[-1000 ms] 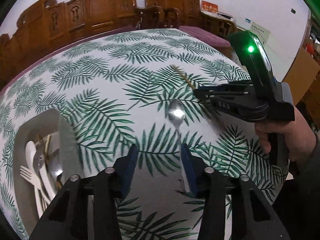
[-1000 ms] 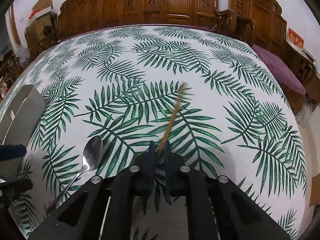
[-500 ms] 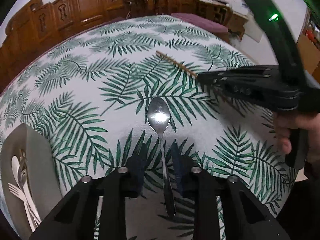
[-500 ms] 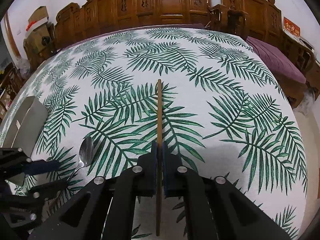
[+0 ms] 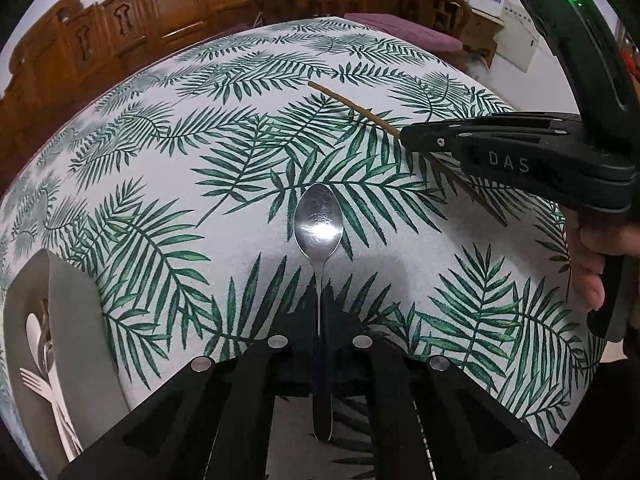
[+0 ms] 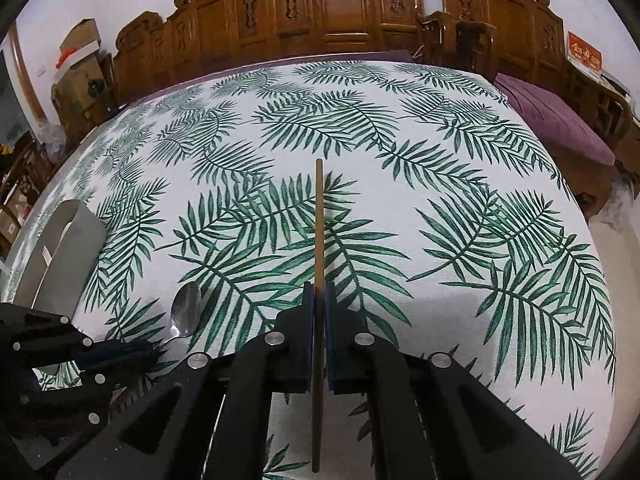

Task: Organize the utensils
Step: 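Grasp a wooden chopstick with the right tool while the left tool grasps a steel spoon, then carry the steel spoon into the grey tray and open the left tool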

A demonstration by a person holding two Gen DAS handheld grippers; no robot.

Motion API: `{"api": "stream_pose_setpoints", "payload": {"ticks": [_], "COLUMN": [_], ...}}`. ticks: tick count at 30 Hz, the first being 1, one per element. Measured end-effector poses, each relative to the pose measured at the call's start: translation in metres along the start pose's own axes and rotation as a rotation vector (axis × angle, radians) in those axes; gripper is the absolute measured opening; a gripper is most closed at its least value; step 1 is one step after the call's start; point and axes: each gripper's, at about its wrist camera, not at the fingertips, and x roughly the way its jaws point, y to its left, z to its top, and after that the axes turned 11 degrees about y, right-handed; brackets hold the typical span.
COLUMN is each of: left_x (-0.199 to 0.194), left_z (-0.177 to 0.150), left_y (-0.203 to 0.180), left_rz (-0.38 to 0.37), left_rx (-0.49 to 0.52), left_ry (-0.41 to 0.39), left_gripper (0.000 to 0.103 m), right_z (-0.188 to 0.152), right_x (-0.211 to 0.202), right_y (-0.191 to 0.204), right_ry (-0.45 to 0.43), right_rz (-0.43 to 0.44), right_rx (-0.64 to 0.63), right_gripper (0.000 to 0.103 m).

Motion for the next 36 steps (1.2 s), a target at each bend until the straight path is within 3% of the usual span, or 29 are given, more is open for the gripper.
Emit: {"api": "stream_pose_setpoints", "payload": {"ticks": [14,36], "left_x": [-0.038,-0.11], "left_z": [-0.013,-0.056], "left_y": [0.02,0.075], "left_rz": [0.007,0.083], "left_rx": [-0.034,-0.142], "left_ry": [-0.058,-0.145], "left_gripper": [0.002,0.002], "right_z": [0.0,-0.011], "right_x": [-0.009,-0.016], "right_y": [0.023,0.078], "right_ry": [-0.014,-0.032], "right_rz": [-0.004,0.03], "right_rx": [-0.049,-0.157], "right_gripper": [0.006,0.006]}}
